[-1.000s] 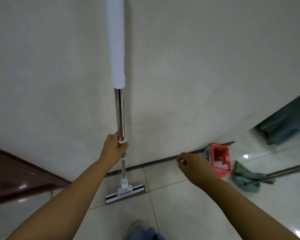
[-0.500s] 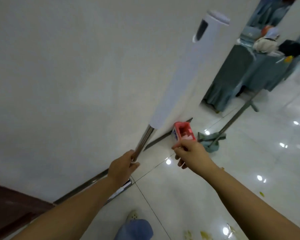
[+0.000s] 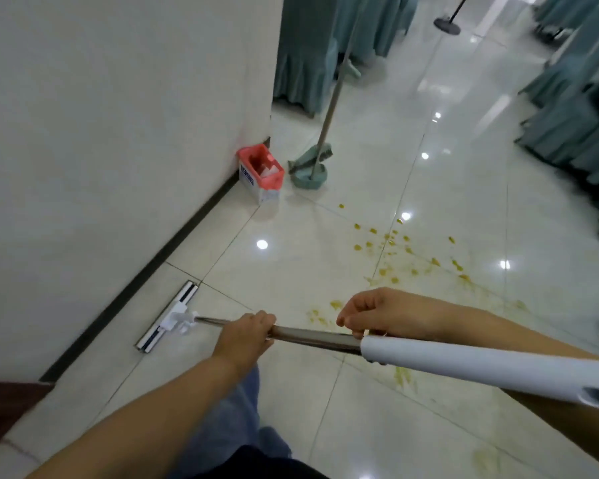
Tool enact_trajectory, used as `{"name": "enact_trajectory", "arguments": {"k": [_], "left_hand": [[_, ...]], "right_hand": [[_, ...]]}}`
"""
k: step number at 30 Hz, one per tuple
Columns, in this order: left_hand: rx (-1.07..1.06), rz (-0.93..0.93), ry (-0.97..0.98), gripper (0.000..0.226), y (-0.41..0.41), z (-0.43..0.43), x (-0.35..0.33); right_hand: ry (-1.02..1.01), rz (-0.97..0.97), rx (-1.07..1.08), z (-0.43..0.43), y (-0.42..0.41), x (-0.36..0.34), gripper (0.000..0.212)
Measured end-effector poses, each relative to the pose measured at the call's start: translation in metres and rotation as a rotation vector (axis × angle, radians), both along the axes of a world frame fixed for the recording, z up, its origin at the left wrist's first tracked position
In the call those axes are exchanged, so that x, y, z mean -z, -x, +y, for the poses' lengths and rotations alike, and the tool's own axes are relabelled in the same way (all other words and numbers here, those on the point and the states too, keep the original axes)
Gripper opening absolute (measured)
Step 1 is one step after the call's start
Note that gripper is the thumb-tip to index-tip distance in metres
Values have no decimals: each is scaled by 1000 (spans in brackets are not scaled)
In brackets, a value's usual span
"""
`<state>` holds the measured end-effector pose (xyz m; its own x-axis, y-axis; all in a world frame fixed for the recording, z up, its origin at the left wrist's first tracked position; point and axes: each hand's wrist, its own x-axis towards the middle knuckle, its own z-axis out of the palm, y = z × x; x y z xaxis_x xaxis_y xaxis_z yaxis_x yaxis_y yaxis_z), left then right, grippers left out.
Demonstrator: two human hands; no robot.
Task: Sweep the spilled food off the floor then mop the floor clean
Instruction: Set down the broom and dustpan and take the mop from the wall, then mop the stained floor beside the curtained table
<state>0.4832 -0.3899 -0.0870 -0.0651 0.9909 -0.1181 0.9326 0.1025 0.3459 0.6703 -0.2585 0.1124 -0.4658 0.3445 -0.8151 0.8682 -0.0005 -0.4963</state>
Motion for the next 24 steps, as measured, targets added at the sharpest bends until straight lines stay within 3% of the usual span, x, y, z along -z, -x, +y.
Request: {"name": "enact_trajectory", "arguments": {"k": [5,10,12,17,19,22,24], "left_hand": [[24,-93,213,24,-36,-21,11],[-303,-340,384,31,-34,-30,41],[-434,-354,473,25,-29,-27,57],[-536,-493,766,31,-32,-3,94],[-740,-669,818,35,-37,17,106],[-1190,-1204,782,32,-43,47,105],[-1303,-1416,805,24,-44,64,95]], "right_hand": [[277,-97,104,-48,-47,29,24],[381,-164,56,-59,-81,65,34],[397,-220,77,-61,-91,84,30],[393,-357,63,-39,-69,135,5],[366,-339,74,-25,-48,151,6],[355,-343,78,-13,-29,157,12],[332,-371,66,-8,-31,149,12]]}}
